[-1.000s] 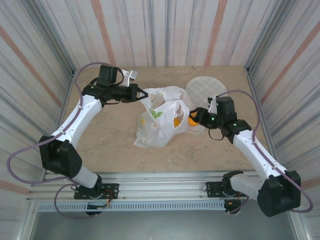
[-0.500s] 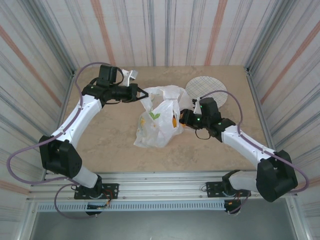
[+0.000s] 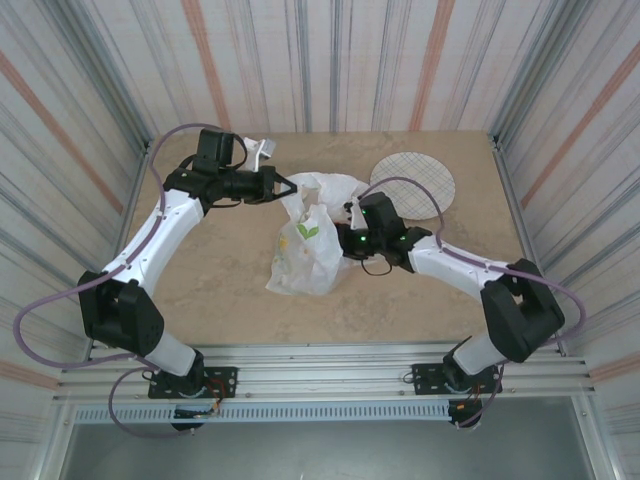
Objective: Place the fruits into the plastic bag
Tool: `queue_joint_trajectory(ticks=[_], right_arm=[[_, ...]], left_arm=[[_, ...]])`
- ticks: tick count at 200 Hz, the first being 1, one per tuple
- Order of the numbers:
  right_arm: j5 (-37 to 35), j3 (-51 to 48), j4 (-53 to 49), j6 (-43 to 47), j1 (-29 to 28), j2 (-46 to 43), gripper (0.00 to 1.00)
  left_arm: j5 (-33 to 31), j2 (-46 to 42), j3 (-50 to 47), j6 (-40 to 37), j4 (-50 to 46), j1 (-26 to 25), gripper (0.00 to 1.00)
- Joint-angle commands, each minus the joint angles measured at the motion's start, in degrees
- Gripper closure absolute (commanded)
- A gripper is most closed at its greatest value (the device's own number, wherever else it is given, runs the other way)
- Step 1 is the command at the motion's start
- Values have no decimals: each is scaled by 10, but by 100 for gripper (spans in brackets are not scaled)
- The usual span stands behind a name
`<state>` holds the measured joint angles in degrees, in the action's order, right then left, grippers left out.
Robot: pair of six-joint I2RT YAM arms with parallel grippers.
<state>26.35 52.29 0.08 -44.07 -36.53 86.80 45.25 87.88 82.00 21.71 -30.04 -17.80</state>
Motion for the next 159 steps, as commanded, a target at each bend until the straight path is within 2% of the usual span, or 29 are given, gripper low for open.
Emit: queue_joint_trajectory(ticks=[1, 39, 73, 117, 159], right_arm=[[50, 30, -4, 30, -11, 19, 33], [40, 36, -69, 73, -4, 5, 18], [40, 30, -78, 77, 21, -21, 10], [42, 22, -112, 93, 56, -68, 10], [43, -1, -166, 127, 98, -151, 12]], left_arm=[[12, -6, -3, -5, 6, -4, 100], [6, -7, -1, -7, 3, -3, 100], [4, -8, -2, -8, 1, -3, 100], [-11, -7, 0, -13, -7, -4, 100], [-25, -7, 1, -14, -12, 1, 100]])
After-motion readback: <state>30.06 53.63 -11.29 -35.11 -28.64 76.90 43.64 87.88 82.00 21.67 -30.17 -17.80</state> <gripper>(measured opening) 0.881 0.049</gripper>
